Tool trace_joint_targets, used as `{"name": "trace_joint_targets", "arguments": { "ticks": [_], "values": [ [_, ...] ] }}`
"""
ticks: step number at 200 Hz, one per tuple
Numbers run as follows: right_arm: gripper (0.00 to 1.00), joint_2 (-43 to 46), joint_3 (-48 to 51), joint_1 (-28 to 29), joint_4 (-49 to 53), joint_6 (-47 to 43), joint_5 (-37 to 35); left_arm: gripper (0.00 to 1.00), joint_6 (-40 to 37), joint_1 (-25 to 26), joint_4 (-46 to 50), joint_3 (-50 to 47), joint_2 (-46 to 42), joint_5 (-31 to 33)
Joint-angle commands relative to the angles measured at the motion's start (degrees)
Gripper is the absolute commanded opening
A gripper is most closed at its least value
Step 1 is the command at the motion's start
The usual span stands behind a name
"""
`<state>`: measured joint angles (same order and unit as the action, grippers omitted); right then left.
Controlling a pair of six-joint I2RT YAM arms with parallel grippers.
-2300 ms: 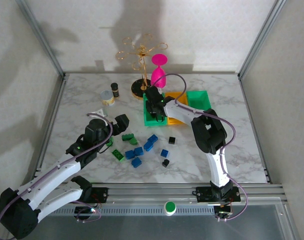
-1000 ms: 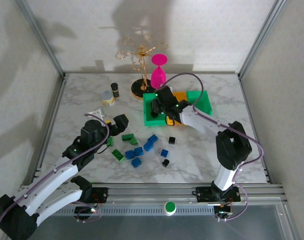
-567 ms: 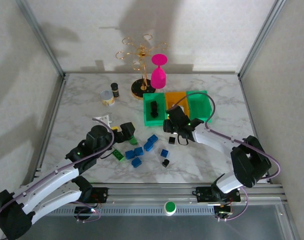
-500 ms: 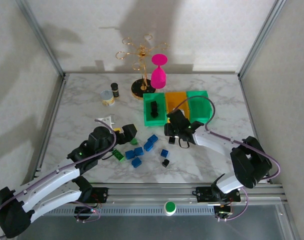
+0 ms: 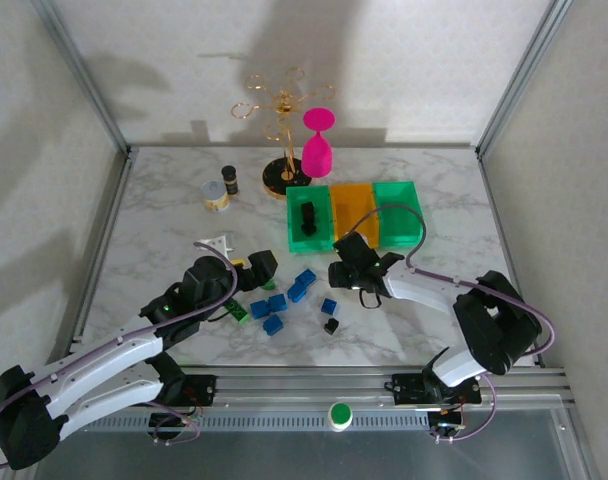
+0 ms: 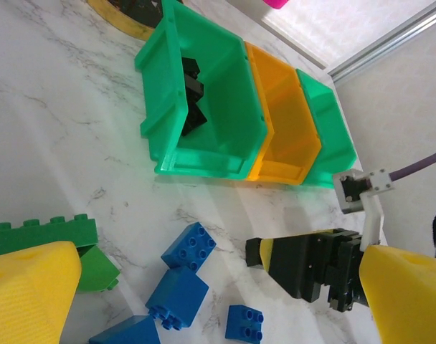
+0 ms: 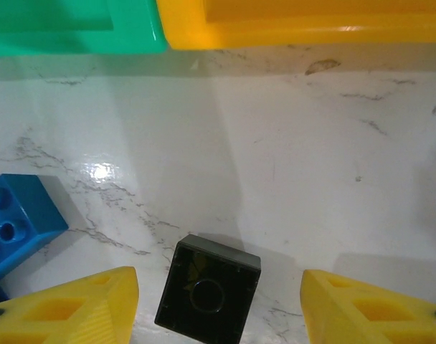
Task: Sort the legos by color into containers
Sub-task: Pick up the lego from the center of the table, then place the lego in the container.
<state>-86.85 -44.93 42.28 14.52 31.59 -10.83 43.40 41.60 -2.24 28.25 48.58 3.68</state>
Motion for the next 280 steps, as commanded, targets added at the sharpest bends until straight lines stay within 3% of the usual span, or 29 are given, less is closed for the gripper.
{"name": "trace_joint_targets", "arguments": {
  "ticks": [1, 150, 213, 280],
  "values": [
    [0.61, -1.9, -1.2, 0.9, -0.4, 1.8, -1.2, 1.00, 0.6, 0.7, -1.1, -1.1, -0.4, 1.5],
    [0.32, -1.4, -2.3, 1.6, 2.8, 2.4, -3.5, 0.99, 0.0, 0.7, -0.9, -0.9, 0.0, 1.8],
    [0.32, -0.1, -9.8, 2.7, 5.8, 1.0, -3.9, 1.00, -1.4, 0.4, 0.5, 1.0, -0.6, 3.3],
    [0.32, -11.9, -26.7, 2.1, 5.1, -2.4, -4.4, 1.00, -3.1, -5.2, 1.0, 3.0, -0.6, 0.8]
  ]
}}
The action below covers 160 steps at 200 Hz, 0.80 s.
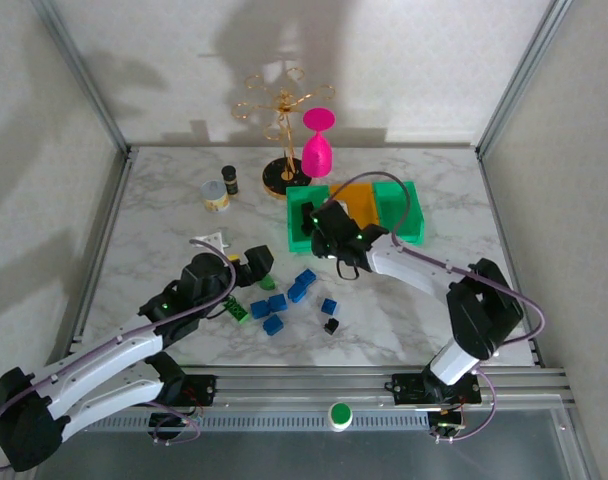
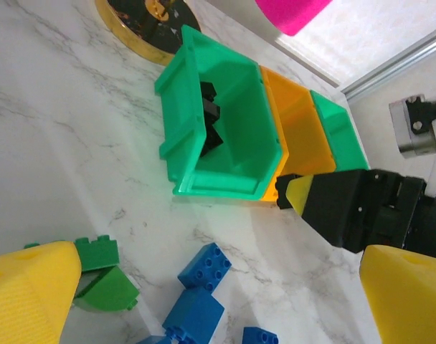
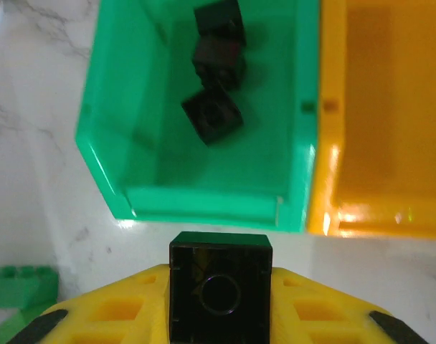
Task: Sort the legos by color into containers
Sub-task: Place the lego in the container.
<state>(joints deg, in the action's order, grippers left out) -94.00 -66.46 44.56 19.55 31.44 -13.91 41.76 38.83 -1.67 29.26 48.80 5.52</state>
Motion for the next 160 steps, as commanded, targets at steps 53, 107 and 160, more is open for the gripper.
{"name": "trace_joint_targets", "arguments": {
  "ticks": [53, 107, 160],
  "values": [
    [0.33, -13.6, -14.7, -2.8, -2.0, -4.0, -2.2, 1.00, -2.7, -8.4, -0.2, 2.3, -0.1, -4.7],
    [0.33, -21.5, -22.2, -4.5, -2.2, -5.7, -1.7, 1.00, -3.4, -11.2, -1.3, 2.4, 1.5, -5.6],
    [0.34, -26.7, -26.4, -4.5, -2.0, -6.3, -1.2, 1.00, -3.5, -12.4, -1.8, 2.3, 2.3, -6.2]
  ]
}}
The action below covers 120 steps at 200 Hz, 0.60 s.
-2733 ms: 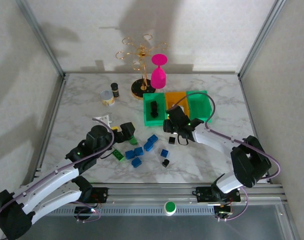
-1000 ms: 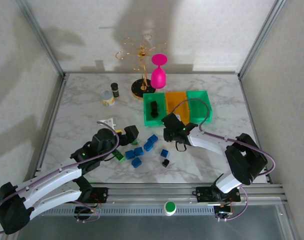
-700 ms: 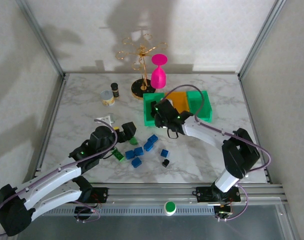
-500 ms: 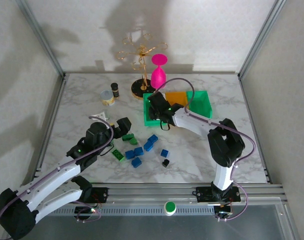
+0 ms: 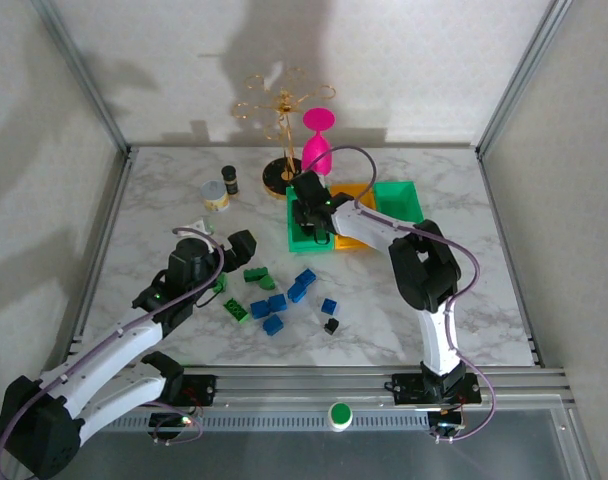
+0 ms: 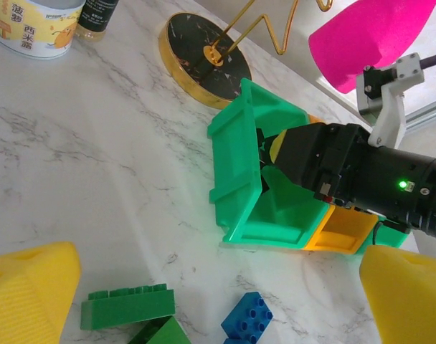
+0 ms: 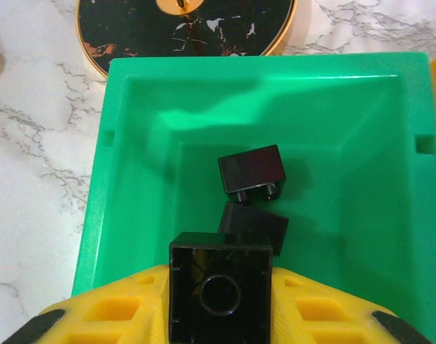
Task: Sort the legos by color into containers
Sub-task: Place the lego in the container.
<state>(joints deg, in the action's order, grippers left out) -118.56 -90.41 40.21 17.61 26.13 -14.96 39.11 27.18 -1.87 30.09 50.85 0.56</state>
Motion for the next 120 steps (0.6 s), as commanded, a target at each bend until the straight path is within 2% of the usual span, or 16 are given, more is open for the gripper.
{"name": "trace_joint_targets", "arguments": {
  "ticks": [1, 67, 120],
  "values": [
    [0.34, -2.2, -2.4, -0.1, -0.1, -0.9, -0.1, 1.00, -0.9, -0.7, -1.6, 1.5, 0.2, -1.2],
    [0.45, -1.7, -1.6, -0.1, -0.9, -0.9, 0.5, 1.00, -0.7, -1.1, -1.6, 1.5, 0.0, -1.7],
    [0.46, 4.6, 1.0, -0.1, -0.6, -0.3, 0.6, 1.00, -1.0, -1.1, -0.7, 2.1, -1.5, -2.2]
  ]
}}
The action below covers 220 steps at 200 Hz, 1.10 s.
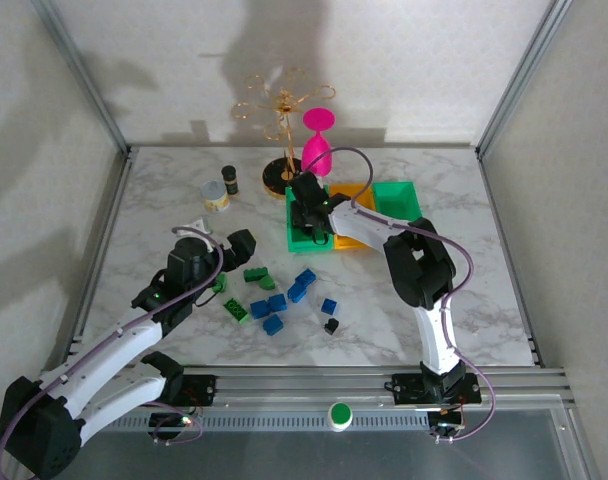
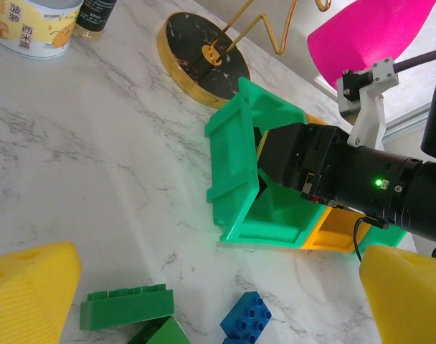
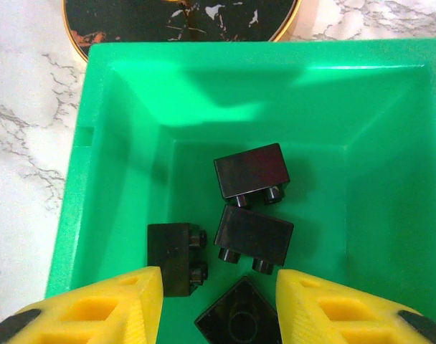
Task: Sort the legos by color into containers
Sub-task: Place the lego in the container, then pick up the lego from the bottom-center of the table.
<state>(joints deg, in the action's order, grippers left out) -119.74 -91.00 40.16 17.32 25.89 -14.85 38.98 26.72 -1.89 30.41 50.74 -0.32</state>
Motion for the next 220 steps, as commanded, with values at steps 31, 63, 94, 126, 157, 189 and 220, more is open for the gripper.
{"name": "trace_joint_targets", "arguments": {
  "ticks": [31, 63, 94, 126, 157, 189, 220],
  "values": [
    [0.46, 11.7, 6.7, -0.1, -1.1, 1.0, 1.6, 1.00, -1.7, -0.4, 0.1, 1.7, -2.4, -2.6],
    [0.47, 18.4, 13.5, 0.3, -1.3, 2.3, 1.4, 1.00, -1.5, 0.4, 1.2, 1.0, -3.3, -3.6],
    [0.47, 25.6, 21.3, 1.8, -0.1, 4.0, 1.4, 1.00, -0.1, 3.1, 1.3, -0.7, -4.8, -3.3],
    [0.48, 33.1, 30.1, 4.9, 2.5, 6.0, 0.7, 1.00, 1.0, 8.0, 3.1, -1.5, -5.8, -0.4],
    [0.50, 39.9, 38.7, 7.8, 4.6, 7.4, 2.1, 1.00, 3.6, 12.2, 3.3, -3.1, -7.4, 1.5],
    [0.53, 46.0, 46.4, 10.9, 6.1, 10.0, 4.1, 1.00, 5.5, 15.5, 4.4, -4.8, -8.7, 3.5],
    [0.56, 49.1, 51.8, 14.4, 6.6, 12.6, 5.5, 1.00, 7.0, 16.8, 5.2, -6.4, -9.9, 4.1]
  ]
}}
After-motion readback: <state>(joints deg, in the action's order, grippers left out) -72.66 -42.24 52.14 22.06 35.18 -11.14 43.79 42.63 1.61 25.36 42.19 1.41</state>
